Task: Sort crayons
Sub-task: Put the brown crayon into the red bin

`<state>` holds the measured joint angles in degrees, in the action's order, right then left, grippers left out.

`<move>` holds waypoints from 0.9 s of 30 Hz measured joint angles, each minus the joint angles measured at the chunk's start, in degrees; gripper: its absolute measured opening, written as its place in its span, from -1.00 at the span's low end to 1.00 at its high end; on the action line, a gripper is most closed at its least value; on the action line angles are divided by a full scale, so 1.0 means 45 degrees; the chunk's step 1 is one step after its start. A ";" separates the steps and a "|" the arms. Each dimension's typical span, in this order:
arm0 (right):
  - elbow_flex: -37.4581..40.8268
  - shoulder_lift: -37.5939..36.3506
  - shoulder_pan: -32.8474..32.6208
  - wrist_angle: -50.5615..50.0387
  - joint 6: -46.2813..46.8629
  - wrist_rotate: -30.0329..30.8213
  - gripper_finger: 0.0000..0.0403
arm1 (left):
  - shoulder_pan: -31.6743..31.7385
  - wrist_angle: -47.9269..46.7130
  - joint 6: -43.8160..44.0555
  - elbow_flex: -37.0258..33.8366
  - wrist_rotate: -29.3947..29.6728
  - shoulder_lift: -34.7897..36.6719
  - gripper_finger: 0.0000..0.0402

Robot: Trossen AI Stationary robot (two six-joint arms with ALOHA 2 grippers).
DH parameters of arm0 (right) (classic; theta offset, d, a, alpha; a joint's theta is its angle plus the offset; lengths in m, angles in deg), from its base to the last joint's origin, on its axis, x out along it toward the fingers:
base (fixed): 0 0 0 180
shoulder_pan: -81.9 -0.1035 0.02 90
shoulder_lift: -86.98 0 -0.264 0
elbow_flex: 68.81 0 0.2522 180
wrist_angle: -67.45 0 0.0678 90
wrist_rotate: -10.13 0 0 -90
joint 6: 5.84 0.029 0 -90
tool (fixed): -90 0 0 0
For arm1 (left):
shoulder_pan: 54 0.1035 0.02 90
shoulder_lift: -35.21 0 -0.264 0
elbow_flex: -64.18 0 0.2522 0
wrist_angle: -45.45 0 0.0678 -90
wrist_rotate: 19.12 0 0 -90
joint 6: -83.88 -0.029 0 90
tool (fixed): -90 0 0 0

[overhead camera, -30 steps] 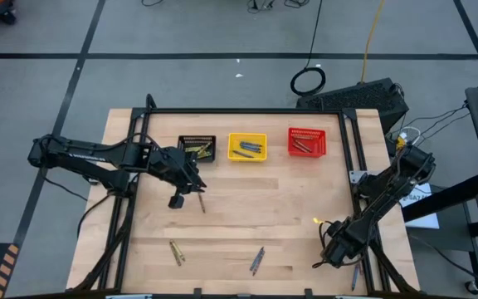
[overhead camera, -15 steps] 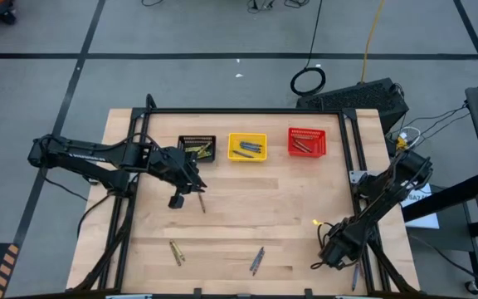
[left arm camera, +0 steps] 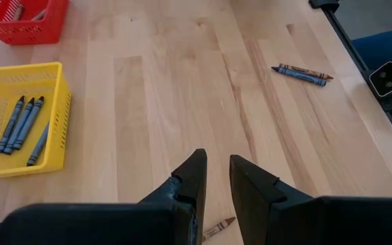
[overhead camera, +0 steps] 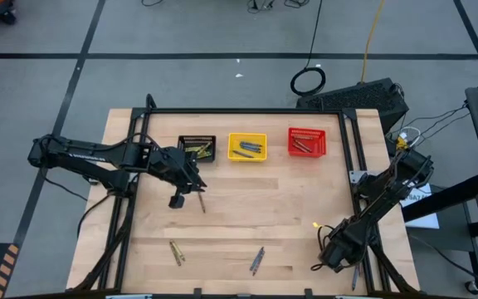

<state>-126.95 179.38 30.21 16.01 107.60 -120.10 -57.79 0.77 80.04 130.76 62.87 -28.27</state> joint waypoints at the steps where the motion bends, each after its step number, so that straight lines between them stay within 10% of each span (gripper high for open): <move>1: 0.0000 0.0000 -0.0031 -0.0018 0.0131 0.0111 -1.00 | 0.0000 -0.0004 0.0000 0.0000 0.0001 0.0000 -0.66; 27: -0.0042 0.0848 -0.0226 -0.0644 -0.0160 -0.0233 -1.00 | 0.0005 -0.0009 0.0024 0.0000 0.0000 0.0000 -0.66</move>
<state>-127.14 183.20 29.19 13.12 106.88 -121.15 -57.77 0.73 80.15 130.76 62.87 -28.27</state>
